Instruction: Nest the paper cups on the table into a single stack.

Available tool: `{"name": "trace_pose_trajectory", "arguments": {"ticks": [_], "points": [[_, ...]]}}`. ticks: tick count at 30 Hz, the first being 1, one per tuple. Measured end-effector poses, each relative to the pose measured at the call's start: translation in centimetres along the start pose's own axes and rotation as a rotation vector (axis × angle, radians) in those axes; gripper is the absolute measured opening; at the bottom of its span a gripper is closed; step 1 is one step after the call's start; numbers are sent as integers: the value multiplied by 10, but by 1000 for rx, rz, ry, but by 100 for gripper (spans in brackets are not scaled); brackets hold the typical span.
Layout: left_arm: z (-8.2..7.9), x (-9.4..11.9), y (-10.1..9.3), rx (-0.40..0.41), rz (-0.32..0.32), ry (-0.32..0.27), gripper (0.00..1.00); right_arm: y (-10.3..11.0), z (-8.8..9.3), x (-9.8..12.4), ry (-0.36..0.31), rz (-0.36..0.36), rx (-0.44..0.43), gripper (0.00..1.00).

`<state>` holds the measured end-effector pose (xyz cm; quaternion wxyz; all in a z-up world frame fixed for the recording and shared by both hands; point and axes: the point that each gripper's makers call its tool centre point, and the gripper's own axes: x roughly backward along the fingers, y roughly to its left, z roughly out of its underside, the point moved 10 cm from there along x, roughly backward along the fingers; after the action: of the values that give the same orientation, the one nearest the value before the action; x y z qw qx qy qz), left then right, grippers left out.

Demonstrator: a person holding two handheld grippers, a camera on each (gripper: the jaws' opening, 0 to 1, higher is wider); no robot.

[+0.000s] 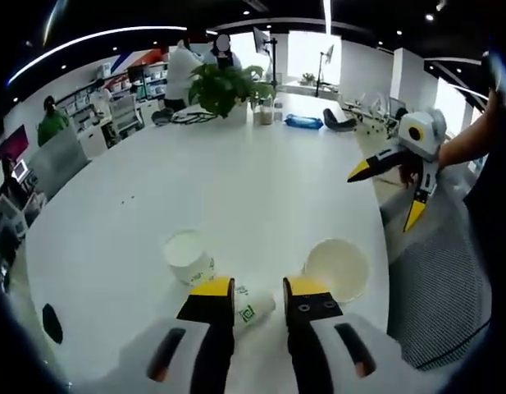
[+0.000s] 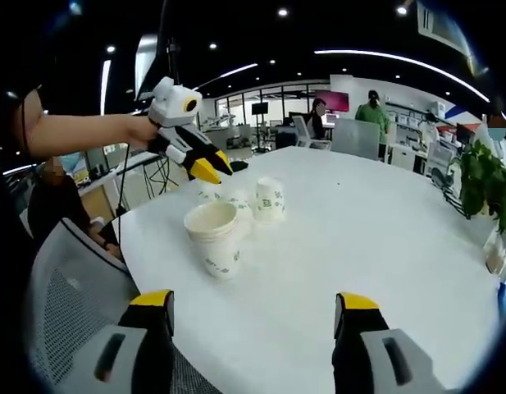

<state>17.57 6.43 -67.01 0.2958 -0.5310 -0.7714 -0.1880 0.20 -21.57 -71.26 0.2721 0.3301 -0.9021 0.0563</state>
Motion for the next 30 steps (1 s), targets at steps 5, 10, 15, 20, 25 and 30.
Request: {"name": "trace_pose_trajectory", "arguments": {"ticks": [5,10,15,20,25,30], "points": [[12,-6,14,45,-23,22,23,0,0,0,1,1,-3,80],[19,-11,27,81,-43,26,23,-1,0,0,2,5,-7,80],[25,-14,38,102,-61,39,23,-1,1,-1,4,5,-9,80],[30,-16,40,122,-73,69,22,-1,1,0,5,8,-10,80],[35,-21,43,168,-45,81,21,-2,1,0,5,11,-14,80],[35,-23,44,227,-18,77,19,-1,1,0,9,9,-13,80]]}}
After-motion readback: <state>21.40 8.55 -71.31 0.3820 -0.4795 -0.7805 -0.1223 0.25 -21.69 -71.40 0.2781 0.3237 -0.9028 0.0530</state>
